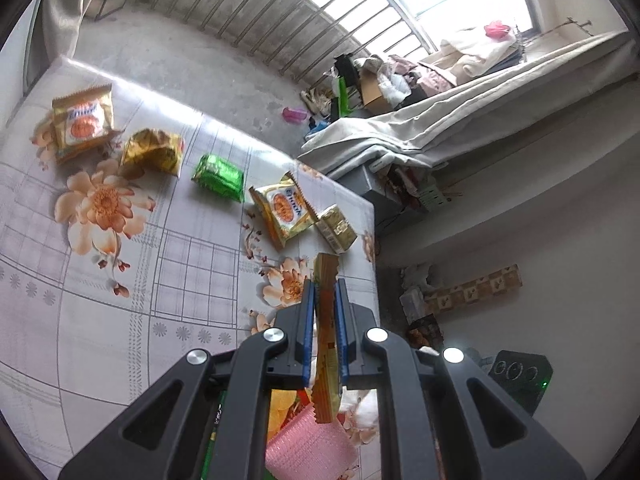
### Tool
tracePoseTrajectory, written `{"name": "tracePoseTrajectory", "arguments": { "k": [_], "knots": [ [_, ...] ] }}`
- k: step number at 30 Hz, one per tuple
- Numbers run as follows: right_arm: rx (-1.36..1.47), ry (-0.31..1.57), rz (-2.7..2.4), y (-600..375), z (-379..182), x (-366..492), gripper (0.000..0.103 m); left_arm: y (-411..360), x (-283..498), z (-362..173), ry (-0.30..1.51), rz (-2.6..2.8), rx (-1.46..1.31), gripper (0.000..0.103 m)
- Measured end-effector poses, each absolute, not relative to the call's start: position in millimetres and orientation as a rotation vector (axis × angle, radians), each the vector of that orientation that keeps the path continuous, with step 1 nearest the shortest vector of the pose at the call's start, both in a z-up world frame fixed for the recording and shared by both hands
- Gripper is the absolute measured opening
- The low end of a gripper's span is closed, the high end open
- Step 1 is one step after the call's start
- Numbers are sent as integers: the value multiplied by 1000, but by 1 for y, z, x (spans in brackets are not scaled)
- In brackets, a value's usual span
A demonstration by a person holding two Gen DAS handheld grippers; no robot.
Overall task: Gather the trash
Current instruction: 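Lift the yellow packet with the left tool while the right tool lifts the white cloth, then carry the yellow packet and white cloth over the blue wastebasket with both tools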
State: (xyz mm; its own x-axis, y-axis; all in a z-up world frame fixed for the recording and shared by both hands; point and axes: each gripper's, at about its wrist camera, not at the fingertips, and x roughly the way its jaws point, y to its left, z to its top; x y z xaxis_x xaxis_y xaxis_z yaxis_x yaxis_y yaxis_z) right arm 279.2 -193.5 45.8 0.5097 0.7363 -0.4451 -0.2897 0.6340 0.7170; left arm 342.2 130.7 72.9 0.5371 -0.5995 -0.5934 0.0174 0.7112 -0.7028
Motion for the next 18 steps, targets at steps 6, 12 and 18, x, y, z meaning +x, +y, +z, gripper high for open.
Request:
{"name": "tracePoseTrajectory", "arguments": {
  "k": [6,12,18],
  "knots": [
    [632,734,666,-208,65,262,3,124,321,99,872,-429,-656,9],
    [623,660,643,-231,87,237,3,107,291,128,773,-488,-610,9],
    [618,584,581,-262,102,200,3,79,254,150,686,-563,-544,9]
  ]
}}
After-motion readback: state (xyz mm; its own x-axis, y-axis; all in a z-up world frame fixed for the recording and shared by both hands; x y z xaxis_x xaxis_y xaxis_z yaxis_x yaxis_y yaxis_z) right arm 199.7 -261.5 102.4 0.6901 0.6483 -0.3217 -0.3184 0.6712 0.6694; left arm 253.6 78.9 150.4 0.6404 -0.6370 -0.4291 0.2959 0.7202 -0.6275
